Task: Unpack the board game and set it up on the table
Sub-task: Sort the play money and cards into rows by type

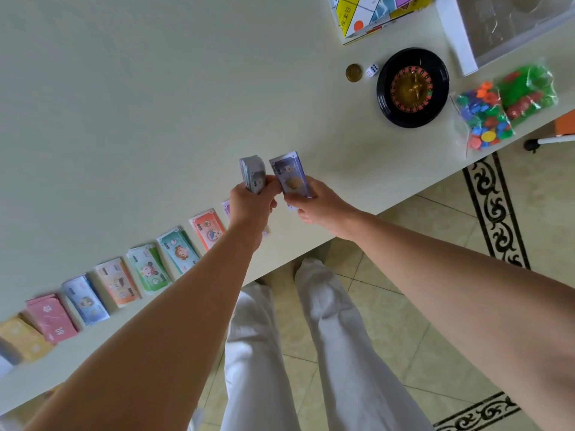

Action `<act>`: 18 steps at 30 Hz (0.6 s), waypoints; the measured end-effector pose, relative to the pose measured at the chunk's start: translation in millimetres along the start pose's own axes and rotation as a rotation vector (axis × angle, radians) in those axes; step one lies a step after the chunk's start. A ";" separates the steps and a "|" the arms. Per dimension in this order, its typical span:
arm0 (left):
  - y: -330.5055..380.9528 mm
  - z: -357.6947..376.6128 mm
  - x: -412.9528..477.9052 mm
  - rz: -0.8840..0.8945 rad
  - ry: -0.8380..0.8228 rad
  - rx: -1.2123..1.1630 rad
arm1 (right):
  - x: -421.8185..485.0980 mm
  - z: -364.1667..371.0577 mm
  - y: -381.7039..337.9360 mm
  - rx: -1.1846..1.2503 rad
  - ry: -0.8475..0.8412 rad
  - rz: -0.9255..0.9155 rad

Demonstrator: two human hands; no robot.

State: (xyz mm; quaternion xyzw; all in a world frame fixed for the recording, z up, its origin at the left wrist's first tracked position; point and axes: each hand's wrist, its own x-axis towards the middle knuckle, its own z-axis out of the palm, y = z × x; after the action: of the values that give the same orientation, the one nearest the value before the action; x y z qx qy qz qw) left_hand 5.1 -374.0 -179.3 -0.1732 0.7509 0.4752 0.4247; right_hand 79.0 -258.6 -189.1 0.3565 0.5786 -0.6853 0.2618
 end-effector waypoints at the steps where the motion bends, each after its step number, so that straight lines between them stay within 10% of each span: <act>1: 0.4 -2.3 -1.7 -0.003 -0.001 0.009 | -1.8 1.1 -2.2 0.025 -0.020 0.014; 18: -21.7 -46.0 -6.9 -0.076 0.062 0.068 | 12.0 23.1 12.7 -0.178 0.350 0.050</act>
State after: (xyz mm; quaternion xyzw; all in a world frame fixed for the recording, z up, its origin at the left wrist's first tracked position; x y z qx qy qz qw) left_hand 1.7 -425.1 -177.5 -0.2015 0.7723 0.4274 0.4245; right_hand 77.1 -283.0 -204.5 0.4601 0.6645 -0.5521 0.2046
